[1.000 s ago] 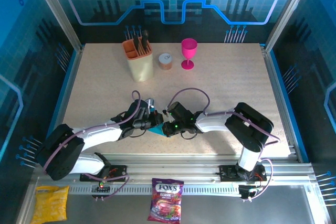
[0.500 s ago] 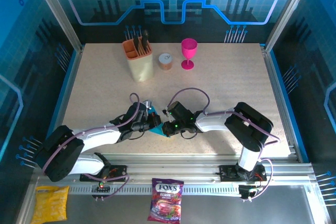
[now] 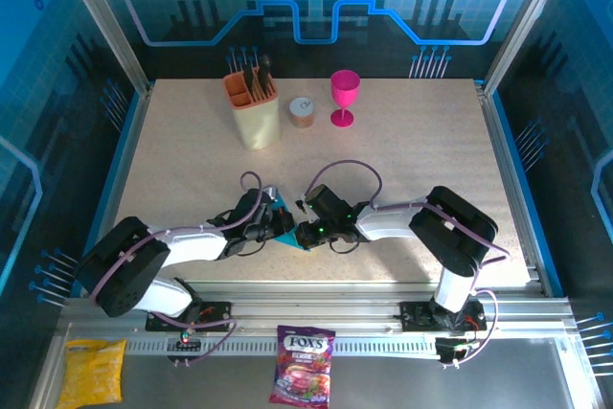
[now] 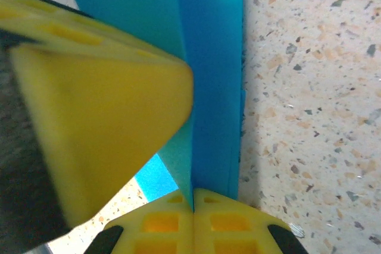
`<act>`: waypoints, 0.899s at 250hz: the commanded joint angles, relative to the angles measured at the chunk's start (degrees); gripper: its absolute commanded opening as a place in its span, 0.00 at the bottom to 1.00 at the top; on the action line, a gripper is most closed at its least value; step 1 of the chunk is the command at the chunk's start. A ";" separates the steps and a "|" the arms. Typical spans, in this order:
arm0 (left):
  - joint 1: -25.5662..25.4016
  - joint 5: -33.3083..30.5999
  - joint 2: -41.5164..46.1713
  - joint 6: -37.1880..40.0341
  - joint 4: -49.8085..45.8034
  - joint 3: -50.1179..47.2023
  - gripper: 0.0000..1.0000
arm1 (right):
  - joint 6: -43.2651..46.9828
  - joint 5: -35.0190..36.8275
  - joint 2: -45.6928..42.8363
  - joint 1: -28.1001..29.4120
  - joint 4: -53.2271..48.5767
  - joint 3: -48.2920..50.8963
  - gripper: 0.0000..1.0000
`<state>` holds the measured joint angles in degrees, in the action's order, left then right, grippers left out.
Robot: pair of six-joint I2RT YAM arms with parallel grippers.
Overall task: Fold a paper plane with a square sheet of paper (pick it up from the middle)
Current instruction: Fourth fold the wing at the center of the table.
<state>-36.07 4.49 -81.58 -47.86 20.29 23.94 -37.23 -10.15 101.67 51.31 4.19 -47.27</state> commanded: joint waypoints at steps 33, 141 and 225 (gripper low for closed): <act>0.12 -4.88 -2.95 1.32 -1.78 1.36 0.00 | 1.11 0.22 4.06 -0.05 -9.15 2.25 0.00; 1.96 -7.14 -4.61 2.24 -3.08 1.28 0.00 | 1.52 -0.54 4.20 -0.07 -8.98 2.27 0.00; 3.64 -6.69 -8.08 4.22 -2.59 2.54 0.00 | 1.59 -0.89 4.09 -0.06 -8.93 2.31 0.00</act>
<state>-33.89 0.73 -87.29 -46.28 20.91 25.74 -36.42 -11.05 102.02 51.31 4.67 -47.37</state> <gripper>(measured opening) 0.052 0.061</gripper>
